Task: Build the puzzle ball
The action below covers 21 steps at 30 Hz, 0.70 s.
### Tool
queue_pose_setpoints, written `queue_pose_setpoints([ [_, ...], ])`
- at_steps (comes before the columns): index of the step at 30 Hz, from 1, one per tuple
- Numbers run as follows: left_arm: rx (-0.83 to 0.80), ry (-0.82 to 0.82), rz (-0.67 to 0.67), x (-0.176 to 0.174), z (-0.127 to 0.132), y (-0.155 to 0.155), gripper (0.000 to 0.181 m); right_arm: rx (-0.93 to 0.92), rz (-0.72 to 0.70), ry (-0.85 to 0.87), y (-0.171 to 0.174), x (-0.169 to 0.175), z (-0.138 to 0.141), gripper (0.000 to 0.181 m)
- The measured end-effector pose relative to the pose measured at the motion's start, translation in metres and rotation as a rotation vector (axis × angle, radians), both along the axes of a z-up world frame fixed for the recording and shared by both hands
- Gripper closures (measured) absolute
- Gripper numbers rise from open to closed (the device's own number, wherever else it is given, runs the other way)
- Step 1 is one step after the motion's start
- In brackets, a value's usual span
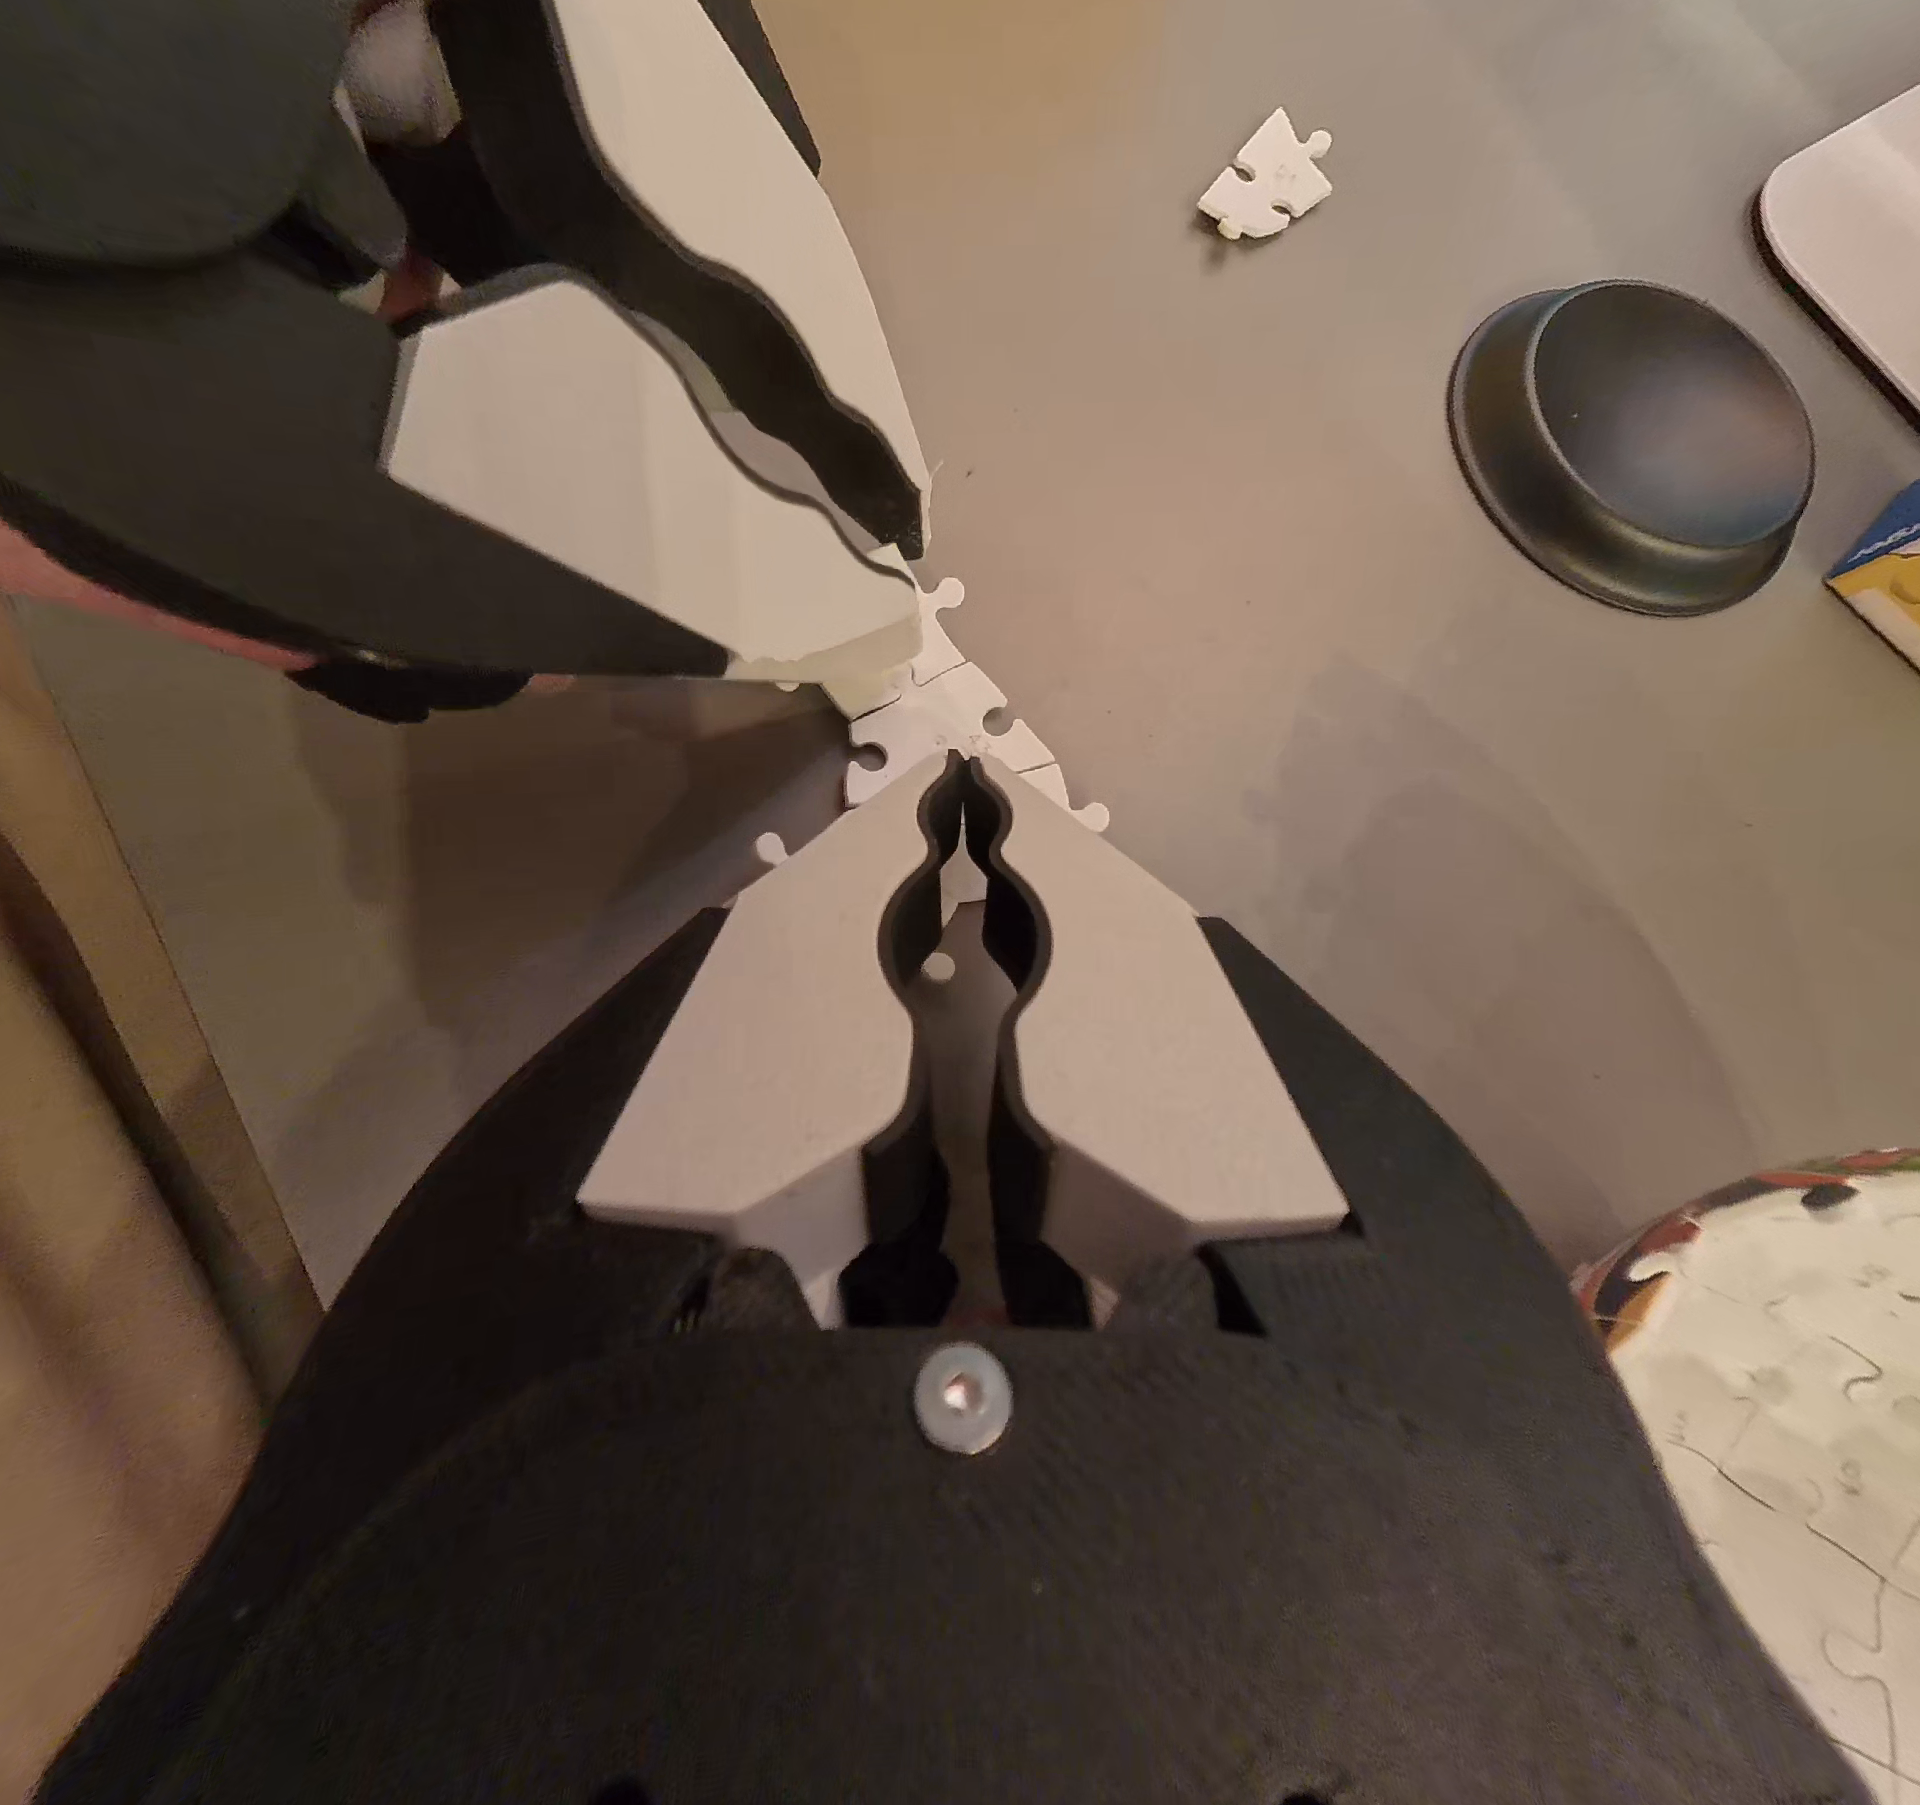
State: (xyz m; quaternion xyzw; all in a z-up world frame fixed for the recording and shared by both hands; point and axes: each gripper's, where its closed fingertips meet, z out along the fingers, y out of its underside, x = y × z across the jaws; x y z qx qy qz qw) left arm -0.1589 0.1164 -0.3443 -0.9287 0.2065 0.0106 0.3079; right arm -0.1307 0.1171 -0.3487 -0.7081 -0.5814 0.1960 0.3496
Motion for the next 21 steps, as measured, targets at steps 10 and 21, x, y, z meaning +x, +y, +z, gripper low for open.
queue_pose_setpoints([
  [10, -0.001, -0.061, 0.035, -0.007, -0.001, -0.002, 0.158, -0.026, -0.026, 0.058, -0.001, 0.005, 0.01, 0.181],
  [21, -0.096, -0.399, 0.088, 0.007, 0.003, -0.018, 0.144, -0.084, -0.04, 0.042, -0.009, 0.014, 0.006, 0.181],
])
